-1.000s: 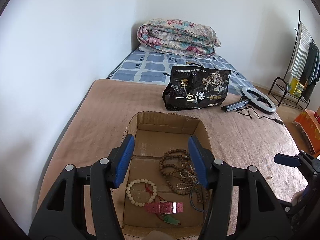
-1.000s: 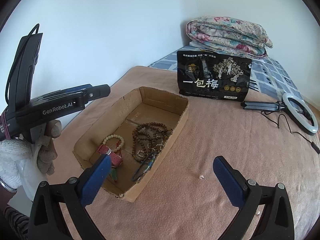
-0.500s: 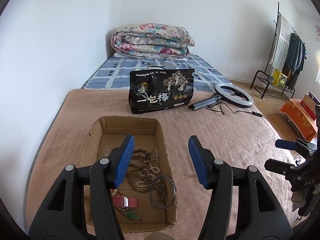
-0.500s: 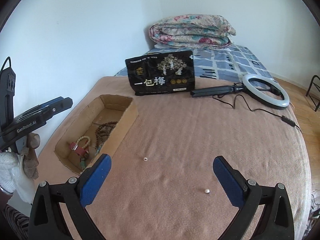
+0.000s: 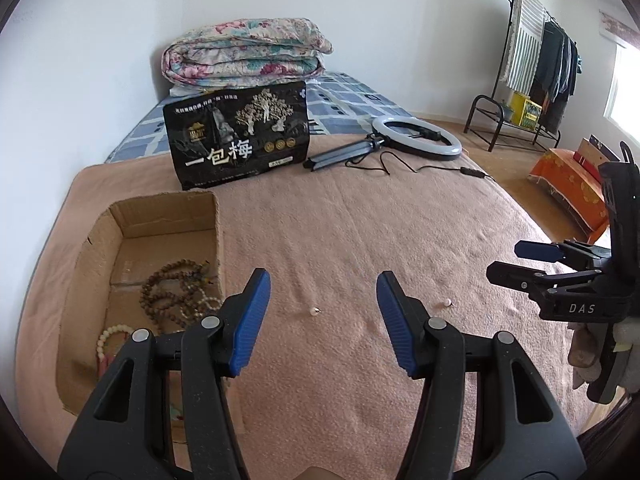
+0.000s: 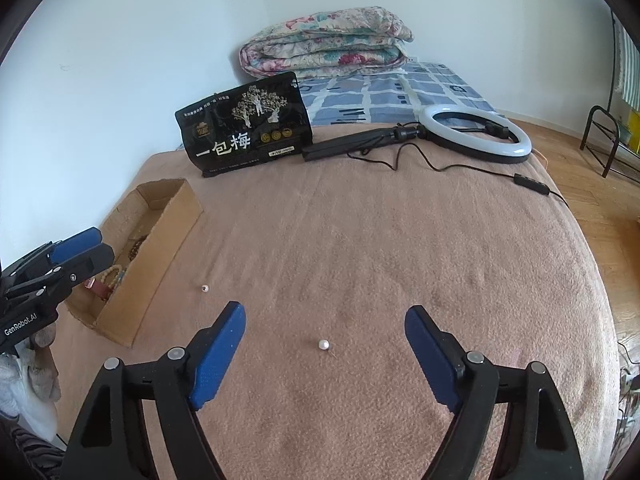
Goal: Organize jewelry
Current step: 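Move both tools back toward the small pearls on the blanket, then pinch a small pearl with the left tool while the right tool pinches another pearl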
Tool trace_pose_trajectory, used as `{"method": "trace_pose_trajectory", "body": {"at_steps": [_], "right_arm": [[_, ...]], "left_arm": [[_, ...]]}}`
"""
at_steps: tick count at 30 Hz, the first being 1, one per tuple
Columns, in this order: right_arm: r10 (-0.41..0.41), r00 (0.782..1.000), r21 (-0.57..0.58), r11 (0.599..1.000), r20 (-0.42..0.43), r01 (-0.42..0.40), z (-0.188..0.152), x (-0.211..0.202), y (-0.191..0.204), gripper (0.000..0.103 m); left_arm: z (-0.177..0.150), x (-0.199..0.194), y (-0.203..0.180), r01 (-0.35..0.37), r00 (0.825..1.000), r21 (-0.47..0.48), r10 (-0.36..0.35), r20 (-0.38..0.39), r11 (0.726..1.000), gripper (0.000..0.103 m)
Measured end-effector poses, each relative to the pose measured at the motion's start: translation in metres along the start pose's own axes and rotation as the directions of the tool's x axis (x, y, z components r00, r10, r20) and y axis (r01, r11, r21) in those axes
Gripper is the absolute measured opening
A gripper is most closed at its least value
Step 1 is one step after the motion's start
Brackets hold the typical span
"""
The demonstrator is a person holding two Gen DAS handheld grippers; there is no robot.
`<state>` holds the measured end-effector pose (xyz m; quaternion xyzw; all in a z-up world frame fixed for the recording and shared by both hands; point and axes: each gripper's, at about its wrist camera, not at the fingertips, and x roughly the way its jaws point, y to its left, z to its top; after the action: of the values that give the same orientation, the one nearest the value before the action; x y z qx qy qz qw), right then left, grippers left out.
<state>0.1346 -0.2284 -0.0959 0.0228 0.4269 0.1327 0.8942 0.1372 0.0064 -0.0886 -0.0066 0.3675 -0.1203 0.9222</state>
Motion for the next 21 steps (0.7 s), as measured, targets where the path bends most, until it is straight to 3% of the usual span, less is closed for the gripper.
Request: {"method": "trace_pose_trajectory", "body": {"at_steps": [2,5,8,12,21], "right_arm": [[-0.008,1.0,-0.017,1.0,-0.008,0.007,-0.007,0.007,0.0,0.078],[-0.01,1.0,-0.033,0.999,-0.017,0.009,-0.018,0.015,0.0,0.074],[-0.007,1.0,-0.034,0.999,-0.023,0.006,-0.025,0.024,-0.002,0.069],[-0.012,0.999,-0.046,0.999,-0.036,0.01,-0.031,0.035,-0.003,0.061],[-0.035,0.999,-0.084,0.996,-0.037,0.032,-0.038,0.051,-0.002,0.054]], "left_arm": [[-0.007,0.011,-0.004,0.01,1.0,-0.018,-0.01,-0.022,1.0,0.047],[-0.018,0.029,-0.01,0.019,0.998,-0.027,-0.02,-0.054,0.999,0.046],[-0.026,0.045,-0.02,0.009,0.997,-0.002,-0.009,-0.075,1.0,0.039],[-0.033,0.064,-0.024,-0.011,0.995,-0.006,0.011,-0.097,1.0,0.038],[-0.038,0.094,-0.006,-0.067,0.991,-0.051,0.06,-0.121,0.996,0.037]]}}
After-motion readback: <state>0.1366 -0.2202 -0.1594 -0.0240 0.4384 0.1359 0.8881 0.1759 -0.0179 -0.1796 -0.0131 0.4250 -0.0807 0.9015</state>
